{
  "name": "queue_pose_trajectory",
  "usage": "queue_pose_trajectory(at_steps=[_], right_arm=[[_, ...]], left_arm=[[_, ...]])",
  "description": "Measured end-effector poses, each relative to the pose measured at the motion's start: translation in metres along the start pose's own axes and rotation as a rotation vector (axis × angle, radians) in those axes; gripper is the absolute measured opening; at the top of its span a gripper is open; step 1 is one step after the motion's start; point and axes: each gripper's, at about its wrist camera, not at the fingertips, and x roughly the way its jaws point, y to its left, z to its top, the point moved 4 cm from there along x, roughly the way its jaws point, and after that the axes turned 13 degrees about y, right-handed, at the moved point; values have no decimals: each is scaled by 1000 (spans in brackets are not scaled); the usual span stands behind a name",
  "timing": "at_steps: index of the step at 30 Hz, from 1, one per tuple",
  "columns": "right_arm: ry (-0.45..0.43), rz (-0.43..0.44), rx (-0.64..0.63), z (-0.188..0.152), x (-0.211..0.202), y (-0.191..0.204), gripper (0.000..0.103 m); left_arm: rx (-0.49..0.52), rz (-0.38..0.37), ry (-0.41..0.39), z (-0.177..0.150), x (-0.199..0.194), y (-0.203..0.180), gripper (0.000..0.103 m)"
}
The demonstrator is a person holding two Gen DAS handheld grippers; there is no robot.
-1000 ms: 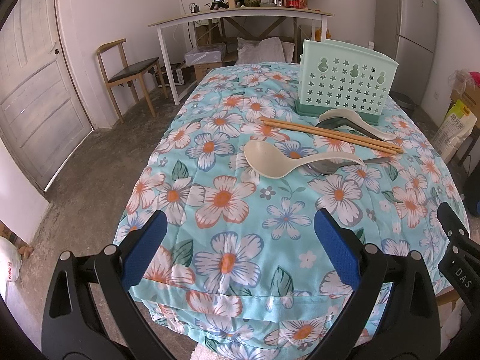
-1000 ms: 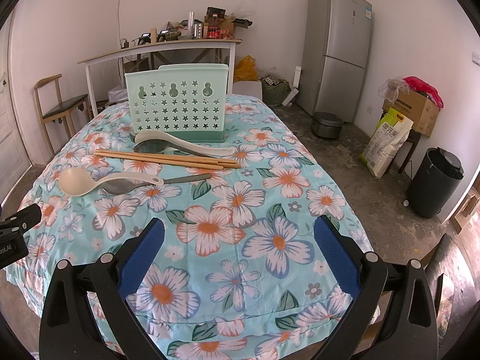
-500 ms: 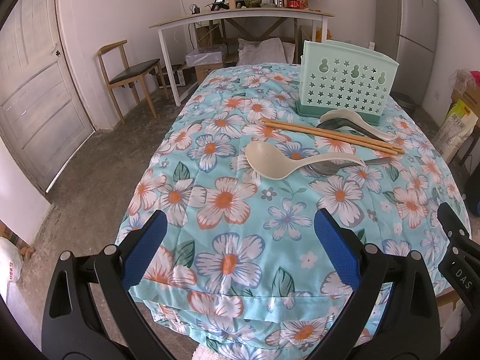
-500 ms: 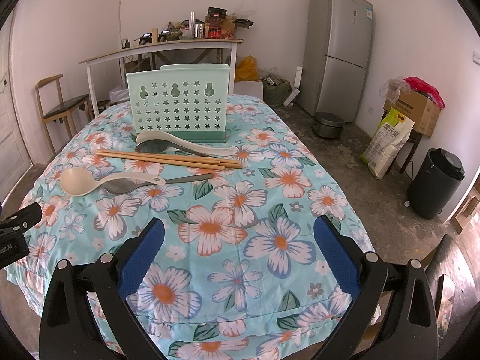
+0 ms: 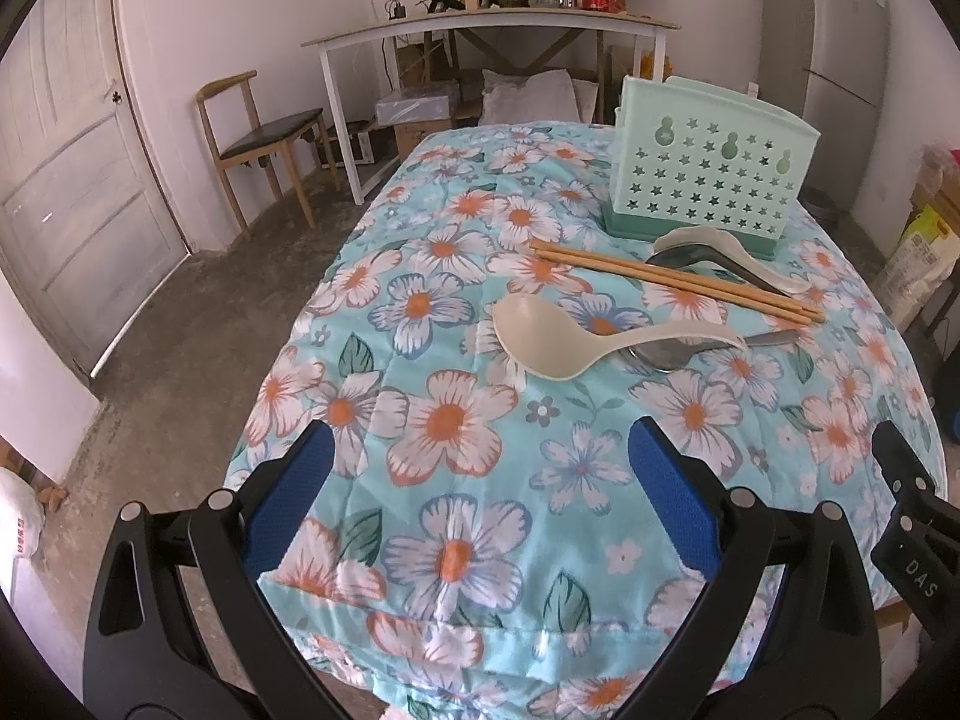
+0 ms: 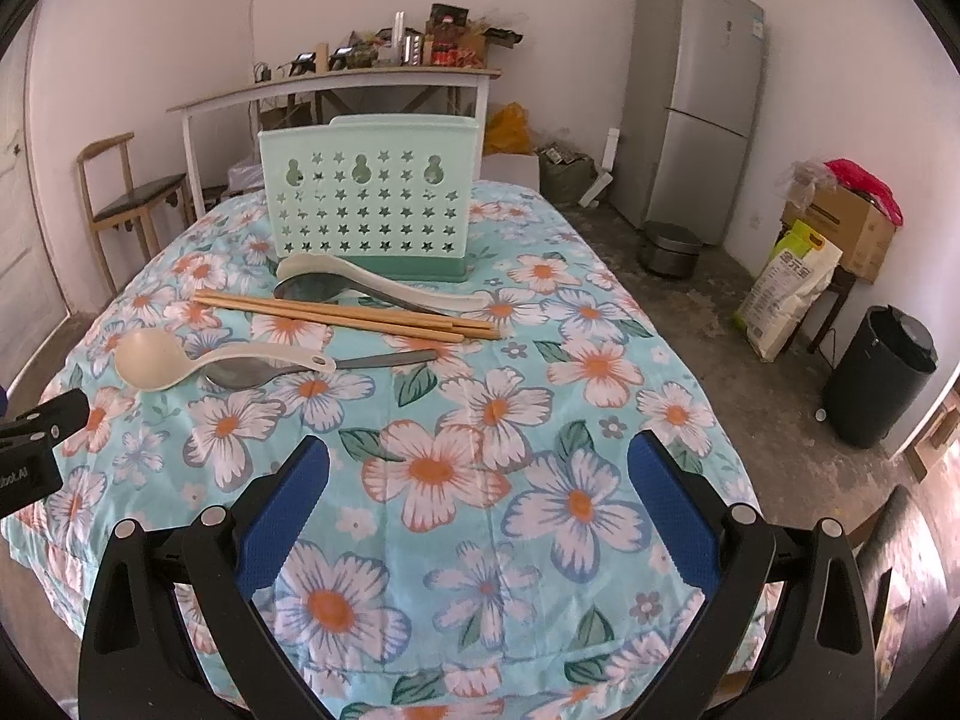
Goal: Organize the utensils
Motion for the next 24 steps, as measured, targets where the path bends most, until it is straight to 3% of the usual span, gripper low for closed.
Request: queue_pose_trajectory(at_steps=[4,12,16,18,20,24], right_arm=[[35,30,-38,8,14,8,97],[121,151,-106,8,55,23,97],[205,219,-119,1,78,28,97],[229,247,-108,-1,85,27,97],[222,264,-112,0,86,27,97],[210,289,-140,-2,88,27,97]], left_arm=[[-3,-38,23,6,13,2,95],[-17,-182,1,20,37,10,95],[-25,-236,14,29,48,9,94],[-35,-277,25,33,54,8,89],[-44,-308,43,38,62,7,73],[-115,-380,101,42,82,14,55]])
